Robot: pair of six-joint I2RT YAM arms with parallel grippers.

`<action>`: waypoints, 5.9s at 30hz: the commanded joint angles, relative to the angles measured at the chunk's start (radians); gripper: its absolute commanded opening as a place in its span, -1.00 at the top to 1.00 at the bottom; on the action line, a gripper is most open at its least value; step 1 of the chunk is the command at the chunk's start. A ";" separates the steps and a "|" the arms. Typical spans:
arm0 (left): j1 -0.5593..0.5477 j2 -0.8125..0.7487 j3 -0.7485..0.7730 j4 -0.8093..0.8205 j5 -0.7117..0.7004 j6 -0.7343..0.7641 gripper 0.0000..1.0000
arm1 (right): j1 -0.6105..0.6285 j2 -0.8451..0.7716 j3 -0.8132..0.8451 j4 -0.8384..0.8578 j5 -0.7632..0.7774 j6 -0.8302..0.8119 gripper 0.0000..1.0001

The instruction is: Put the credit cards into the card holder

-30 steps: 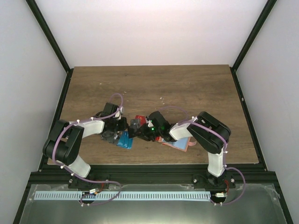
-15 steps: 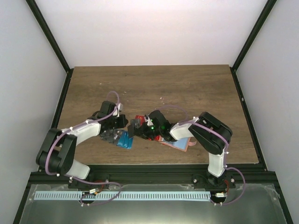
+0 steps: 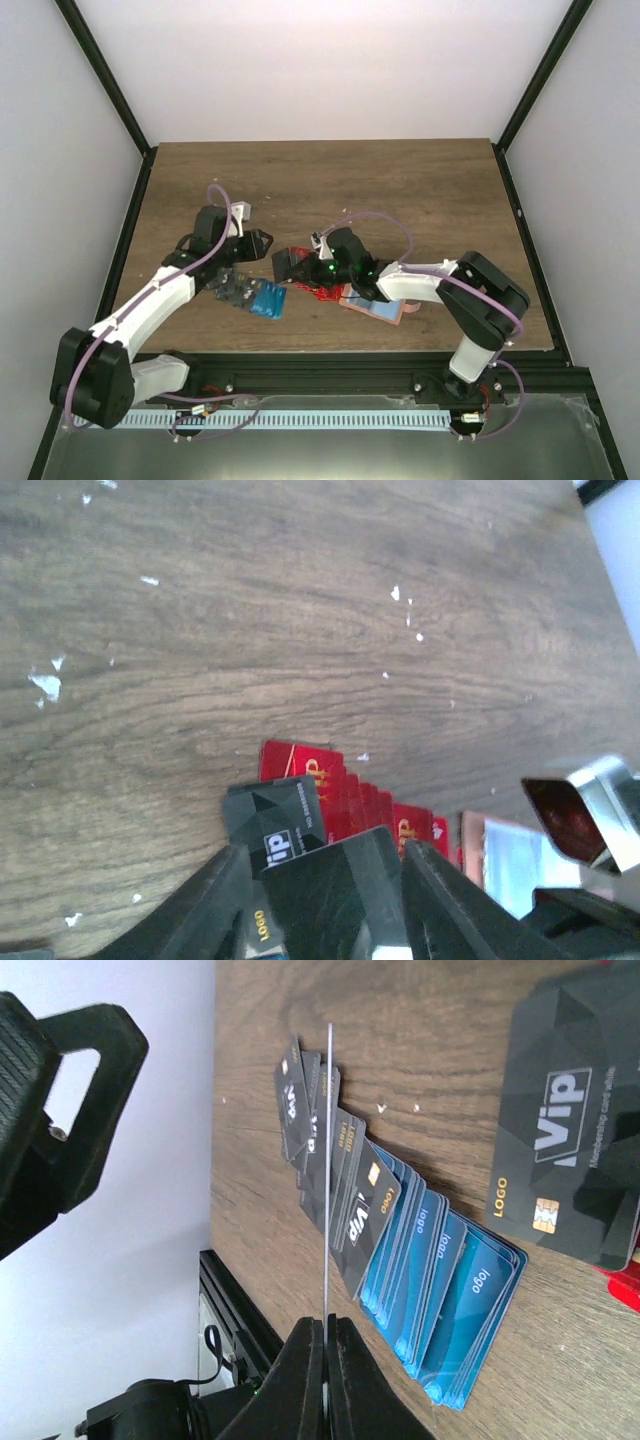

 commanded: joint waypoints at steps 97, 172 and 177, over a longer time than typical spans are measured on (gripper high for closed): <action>-0.209 0.079 -0.132 0.665 0.578 -0.174 0.92 | -0.153 -0.735 -0.103 -0.971 0.608 -0.105 -0.38; -0.438 0.880 0.400 0.268 0.499 -0.143 0.92 | -0.434 -0.747 -0.559 -0.690 0.315 -0.086 0.99; -0.438 0.859 0.373 0.279 0.483 -0.193 0.92 | -0.434 -0.752 -0.560 -0.696 0.325 -0.080 0.99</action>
